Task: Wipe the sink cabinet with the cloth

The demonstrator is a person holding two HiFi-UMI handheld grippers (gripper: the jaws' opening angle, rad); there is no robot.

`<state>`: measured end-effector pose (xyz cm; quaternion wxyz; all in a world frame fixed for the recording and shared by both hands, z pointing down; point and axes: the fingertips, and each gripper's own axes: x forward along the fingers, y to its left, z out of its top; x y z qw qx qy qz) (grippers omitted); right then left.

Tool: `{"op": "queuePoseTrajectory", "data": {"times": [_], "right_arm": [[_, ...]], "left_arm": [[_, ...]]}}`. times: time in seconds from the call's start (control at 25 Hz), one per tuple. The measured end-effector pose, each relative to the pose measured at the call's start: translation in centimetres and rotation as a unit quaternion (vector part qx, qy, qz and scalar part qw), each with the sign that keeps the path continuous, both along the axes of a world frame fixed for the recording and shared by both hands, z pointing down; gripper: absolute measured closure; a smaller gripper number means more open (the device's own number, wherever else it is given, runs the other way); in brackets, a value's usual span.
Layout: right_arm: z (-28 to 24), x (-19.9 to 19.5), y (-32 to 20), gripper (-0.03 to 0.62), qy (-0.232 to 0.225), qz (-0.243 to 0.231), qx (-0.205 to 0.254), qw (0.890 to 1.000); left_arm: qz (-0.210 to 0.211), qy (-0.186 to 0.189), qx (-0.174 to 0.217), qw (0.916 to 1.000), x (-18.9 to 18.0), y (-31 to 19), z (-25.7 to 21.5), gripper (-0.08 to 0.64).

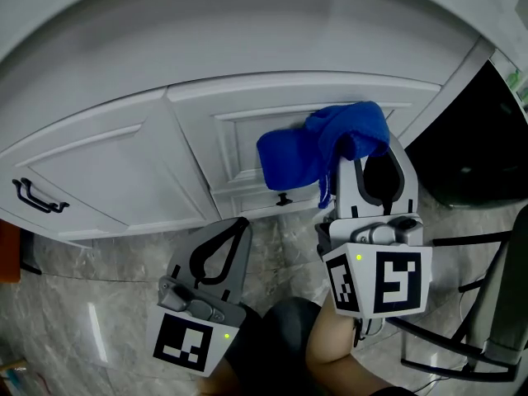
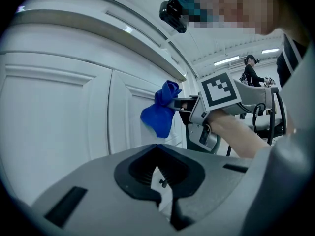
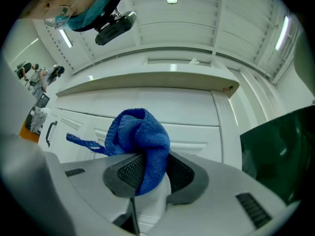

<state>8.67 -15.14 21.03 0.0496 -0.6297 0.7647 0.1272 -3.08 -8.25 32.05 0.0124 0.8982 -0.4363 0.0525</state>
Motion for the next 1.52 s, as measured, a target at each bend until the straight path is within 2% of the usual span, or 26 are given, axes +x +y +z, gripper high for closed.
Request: {"op": "queuePoseTrajectory", "data": {"times": [0.28,0.44,0.8,1.32,1.52], "right_arm": [[0.8,3.2,-0.5,0.476,0.007,0.055,-0.007,0.998],[0.9,5.0,-0.7,0.477,-0.006,0.072,-0.003,0.997],[0.8,6.1,-0.7,0.476,-0.018,0.069,-0.002,0.997],[0.7,7.2,-0.4,0.476,-0.027,0.096,0.004,0.995],[0.8,7.7,-0.5,0.476,-0.036,0.093,0.006,0.995]], "left_arm": [[0.002,-0.005,-0.002,1.0000,0.3,-0.1,0.2,0.557],[0.004,-0.007,-0.002,1.0000,0.6,-0.1,0.2,0.557],[0.004,-0.005,0.000,1.0000,0.7,0.1,0.0,0.557],[0.004,-0.007,-0.001,1.0000,0.5,0.0,0.1,0.557],[0.004,-0.004,-0.001,1.0000,0.5,0.0,0.1,0.557]]}}
